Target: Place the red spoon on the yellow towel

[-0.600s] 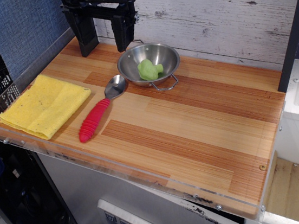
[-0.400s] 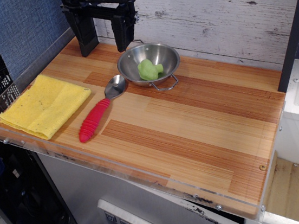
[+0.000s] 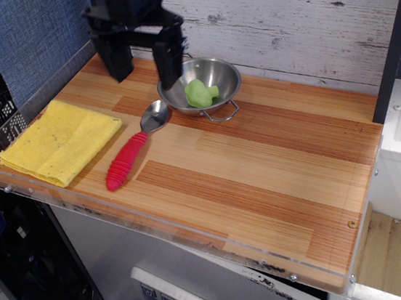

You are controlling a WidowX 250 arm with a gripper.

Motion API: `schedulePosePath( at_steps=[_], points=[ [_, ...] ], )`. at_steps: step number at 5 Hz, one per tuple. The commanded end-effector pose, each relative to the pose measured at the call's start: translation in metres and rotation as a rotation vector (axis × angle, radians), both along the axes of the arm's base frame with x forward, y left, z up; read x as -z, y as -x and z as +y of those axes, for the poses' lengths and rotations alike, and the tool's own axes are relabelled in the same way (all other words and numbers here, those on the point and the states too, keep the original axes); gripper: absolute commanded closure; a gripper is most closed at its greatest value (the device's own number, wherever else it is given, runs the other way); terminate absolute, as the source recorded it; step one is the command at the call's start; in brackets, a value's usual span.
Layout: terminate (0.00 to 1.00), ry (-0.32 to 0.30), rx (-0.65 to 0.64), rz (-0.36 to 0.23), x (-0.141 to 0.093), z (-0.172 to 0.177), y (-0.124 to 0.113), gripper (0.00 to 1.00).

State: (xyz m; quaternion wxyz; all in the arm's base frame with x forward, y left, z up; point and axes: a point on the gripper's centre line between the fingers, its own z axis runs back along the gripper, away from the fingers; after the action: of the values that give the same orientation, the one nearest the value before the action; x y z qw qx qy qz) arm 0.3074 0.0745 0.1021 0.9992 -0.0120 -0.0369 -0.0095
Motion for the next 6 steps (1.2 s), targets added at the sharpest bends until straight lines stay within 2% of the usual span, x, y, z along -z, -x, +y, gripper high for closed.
schedulePosePath(
  at_steps=[1,4,6],
  points=[
    [0.00,0.009,-0.040,0.035,0.019,0.018,0.024,0.00],
    [0.00,0.013,-0.083,0.085,0.072,0.019,0.021,0.00],
    [0.00,-0.007,-0.083,0.112,0.084,0.016,0.020,0.00]
  ],
)
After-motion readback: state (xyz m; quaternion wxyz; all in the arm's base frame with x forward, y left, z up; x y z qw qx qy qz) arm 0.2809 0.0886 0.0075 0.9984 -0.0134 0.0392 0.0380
